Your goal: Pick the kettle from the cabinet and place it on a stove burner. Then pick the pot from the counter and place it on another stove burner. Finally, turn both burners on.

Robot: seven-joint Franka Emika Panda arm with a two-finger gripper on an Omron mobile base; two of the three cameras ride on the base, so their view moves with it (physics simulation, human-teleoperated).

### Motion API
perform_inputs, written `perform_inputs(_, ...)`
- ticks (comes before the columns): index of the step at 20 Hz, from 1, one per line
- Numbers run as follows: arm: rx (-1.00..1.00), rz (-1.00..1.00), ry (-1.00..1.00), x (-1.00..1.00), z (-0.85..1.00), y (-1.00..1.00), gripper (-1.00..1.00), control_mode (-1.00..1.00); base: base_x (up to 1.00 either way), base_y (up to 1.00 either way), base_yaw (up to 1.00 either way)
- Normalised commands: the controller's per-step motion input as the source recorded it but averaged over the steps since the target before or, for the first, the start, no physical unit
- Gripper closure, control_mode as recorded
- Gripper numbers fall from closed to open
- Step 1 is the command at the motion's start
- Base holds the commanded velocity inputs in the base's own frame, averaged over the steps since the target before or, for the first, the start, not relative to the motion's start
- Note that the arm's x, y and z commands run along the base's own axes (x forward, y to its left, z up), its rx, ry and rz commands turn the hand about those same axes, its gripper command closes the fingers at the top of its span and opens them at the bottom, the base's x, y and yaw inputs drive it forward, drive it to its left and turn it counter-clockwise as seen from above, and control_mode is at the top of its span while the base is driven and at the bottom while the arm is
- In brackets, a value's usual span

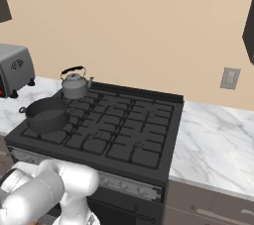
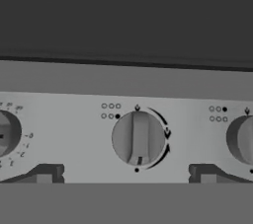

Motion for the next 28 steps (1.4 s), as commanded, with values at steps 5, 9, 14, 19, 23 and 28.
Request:
perform_inputs(5,0.0,0.0,0.0,0.17,-0.22,0.01,-1.0,-1.0,0.0,0.0,0.0)
perform_inputs(9,0.0,0.0,0.0,0.15,-0.27,0.04,-1.0,-1.0,0.0,0.0,0.0)
perform_inputs(14,0.0,0.0,0.0,0.11,-0.24,0.06,-1.0,-1.0,0.0,0.0,0.0)
perform_inputs(19,0.01,0.0,0.0,0.05,-0.19,0.01,-1.0,-1.0,0.0,0.0,0.0)
perform_inputs(23,0.0,0.0,0.0,0.05,-0.15,0.02,1.0,-1.0,0.0,0.0,0.0)
perform_inputs(28,0.0,0.0,0.0,0.01,-0.01,0.01,1.0,-1.0,0.0,0.0,0.0)
